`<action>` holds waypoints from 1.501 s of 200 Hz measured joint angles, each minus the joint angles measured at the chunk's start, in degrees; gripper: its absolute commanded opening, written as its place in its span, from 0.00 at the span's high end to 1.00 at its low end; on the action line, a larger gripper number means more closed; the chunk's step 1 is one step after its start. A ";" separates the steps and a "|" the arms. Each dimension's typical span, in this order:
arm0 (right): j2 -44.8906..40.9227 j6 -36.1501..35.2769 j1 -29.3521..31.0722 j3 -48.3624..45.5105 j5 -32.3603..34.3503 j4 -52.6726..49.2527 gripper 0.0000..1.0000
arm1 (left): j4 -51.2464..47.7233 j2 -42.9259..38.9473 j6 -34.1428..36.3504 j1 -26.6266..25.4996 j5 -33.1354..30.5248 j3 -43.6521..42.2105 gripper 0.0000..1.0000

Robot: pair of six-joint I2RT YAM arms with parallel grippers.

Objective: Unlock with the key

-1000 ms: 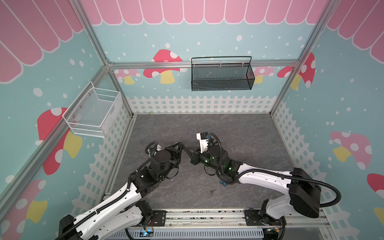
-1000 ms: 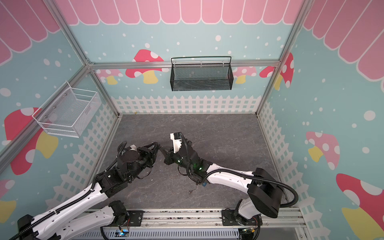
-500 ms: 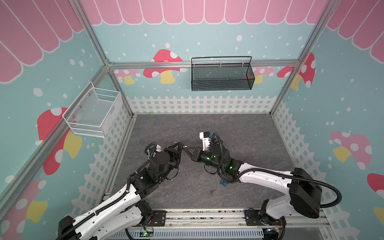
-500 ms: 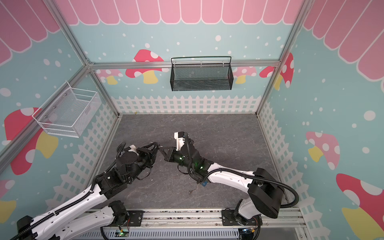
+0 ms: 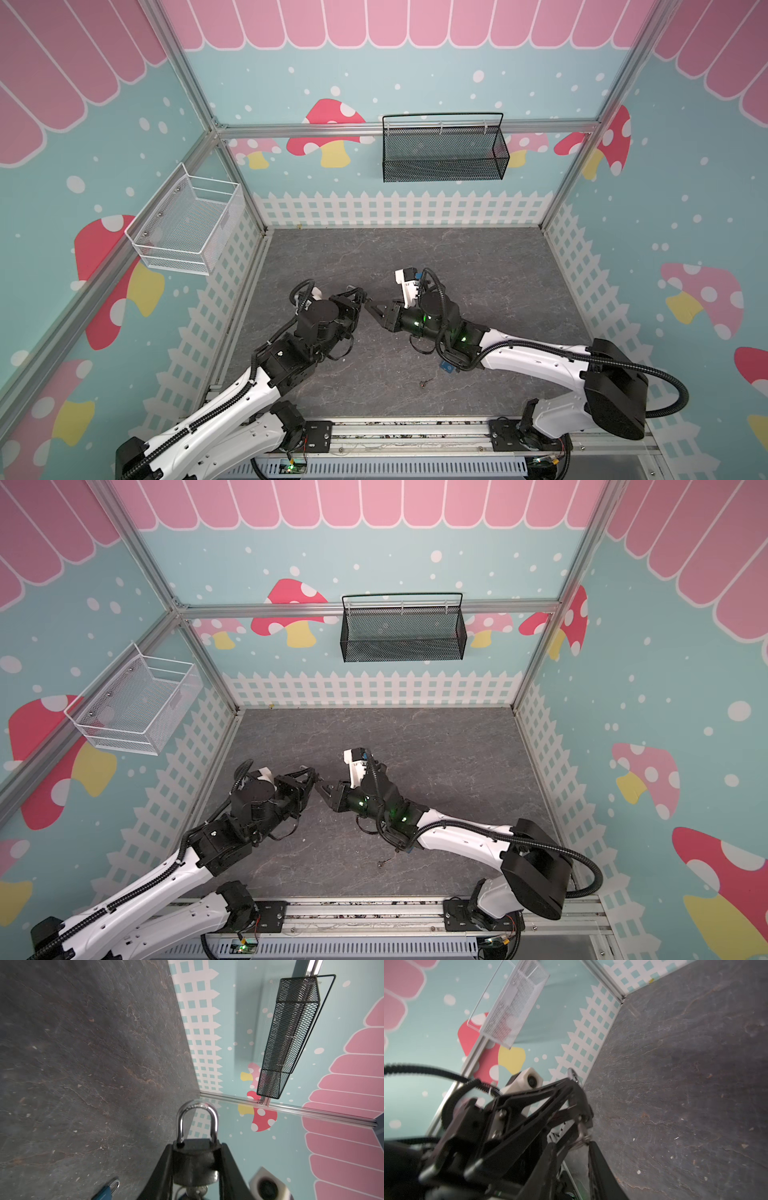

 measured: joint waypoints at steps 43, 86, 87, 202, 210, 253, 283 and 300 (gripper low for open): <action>-5.97 -6.67 0.09 -1.36 -0.46 -2.75 0.36 | -11.93 -1.64 14.67 5.07 3.28 5.49 1.00; -7.17 -13.79 -4.74 -1.60 -4.39 -10.05 0.29 | -20.74 -2.43 30.64 5.92 4.13 8.24 1.00; -7.19 -14.03 -4.85 -1.60 -4.50 -10.38 0.29 | -21.07 -2.25 31.34 5.95 4.15 8.35 1.00; -5.49 -30.64 -9.68 7.69 -8.68 -33.68 0.25 | 2.05 6.99 73.33 -4.42 8.39 -4.63 1.00; -5.14 -30.97 -9.68 8.59 -8.17 -34.77 0.25 | 4.42 6.95 74.86 -4.42 9.09 -5.90 1.00; -1.75 -31.67 -9.68 14.43 -5.29 -40.48 0.25 | 13.29 6.19 80.32 -4.66 12.31 -10.40 1.00; 0.98 -32.46 -9.68 18.53 -3.61 -43.63 0.25 | 15.41 5.07 81.74 -4.94 12.33 -10.40 1.00; 2.51 -32.85 -9.68 20.50 -2.21 -45.51 0.25 | 16.02 4.37 82.07 -5.01 12.35 -10.40 1.00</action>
